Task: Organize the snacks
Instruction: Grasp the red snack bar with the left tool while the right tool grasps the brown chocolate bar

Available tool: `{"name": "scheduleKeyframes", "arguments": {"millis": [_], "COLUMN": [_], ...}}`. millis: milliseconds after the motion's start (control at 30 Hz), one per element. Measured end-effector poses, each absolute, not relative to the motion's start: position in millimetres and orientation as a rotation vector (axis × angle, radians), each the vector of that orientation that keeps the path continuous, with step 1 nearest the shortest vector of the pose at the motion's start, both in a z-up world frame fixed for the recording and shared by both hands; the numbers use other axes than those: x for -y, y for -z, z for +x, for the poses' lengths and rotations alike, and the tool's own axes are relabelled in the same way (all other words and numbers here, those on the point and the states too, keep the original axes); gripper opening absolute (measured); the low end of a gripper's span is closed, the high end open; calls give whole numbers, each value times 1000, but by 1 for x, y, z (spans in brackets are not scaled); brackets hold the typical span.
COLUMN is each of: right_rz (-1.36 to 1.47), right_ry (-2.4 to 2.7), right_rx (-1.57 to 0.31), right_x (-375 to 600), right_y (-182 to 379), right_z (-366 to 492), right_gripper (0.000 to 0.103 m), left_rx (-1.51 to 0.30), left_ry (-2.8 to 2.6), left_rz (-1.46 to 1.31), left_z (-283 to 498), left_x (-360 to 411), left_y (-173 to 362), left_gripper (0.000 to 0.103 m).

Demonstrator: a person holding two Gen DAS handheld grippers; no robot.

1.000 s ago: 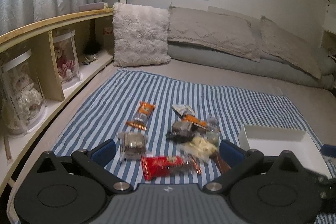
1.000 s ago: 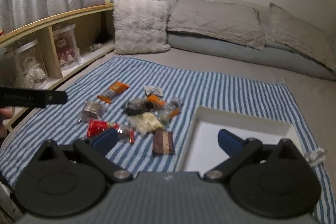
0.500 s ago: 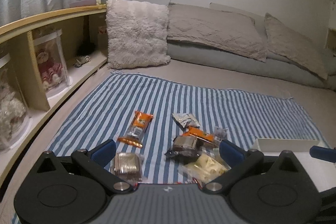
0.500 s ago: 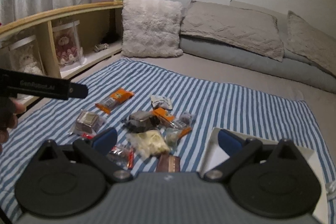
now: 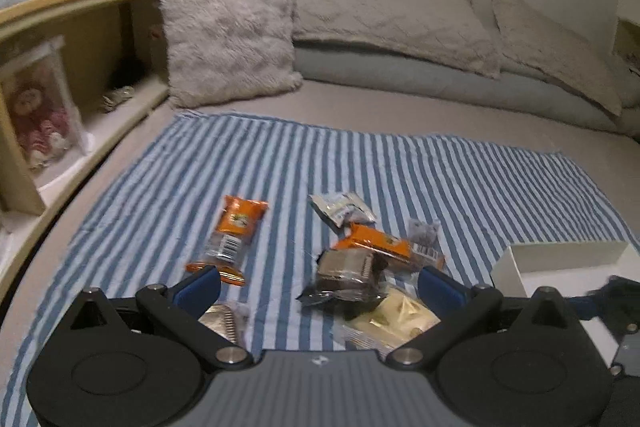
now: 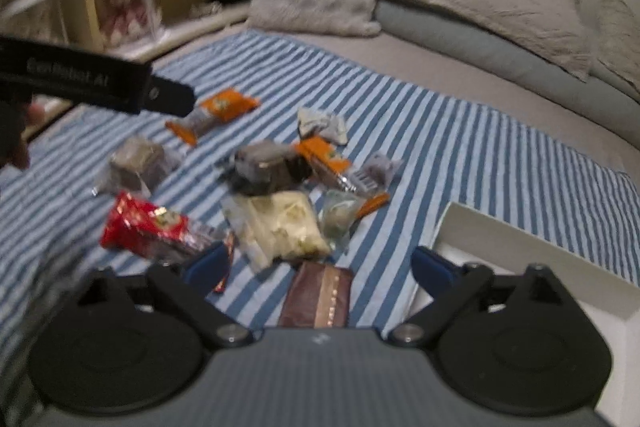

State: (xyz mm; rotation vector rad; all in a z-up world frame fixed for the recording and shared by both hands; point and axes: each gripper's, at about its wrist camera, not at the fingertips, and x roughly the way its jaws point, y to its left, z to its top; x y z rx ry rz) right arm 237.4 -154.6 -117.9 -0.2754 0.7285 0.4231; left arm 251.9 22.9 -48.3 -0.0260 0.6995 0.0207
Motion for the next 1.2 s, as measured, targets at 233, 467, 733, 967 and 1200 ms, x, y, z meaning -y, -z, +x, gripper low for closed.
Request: {"name": "scheduleKeyframes", "arguments": {"millis": [233, 467, 733, 967, 1200], "right_rz": [-290, -346, -357, -345, -302], "right_ry": [-508, -492, -418, -437, -456], "right_rx": [-859, -936, -953, -935, -926], "right_x": [141, 125, 128, 136, 148], "right_y": [140, 159, 171, 161, 145], "right_z": [256, 263, 267, 257, 247], "right_gripper": [72, 66, 35, 6, 4], "left_rx": [-781, -866, -961, -1067, -1142], "left_ry": [84, 207, 265, 330, 435], "left_rz": [20, 69, 142, 112, 112], "left_z": [275, 280, 278, 268, 247], "left_x": [-23, -22, -22, -28, -26], "left_y": [69, 87, 114, 125, 123], "left_gripper": [103, 98, 98, 97, 97]}}
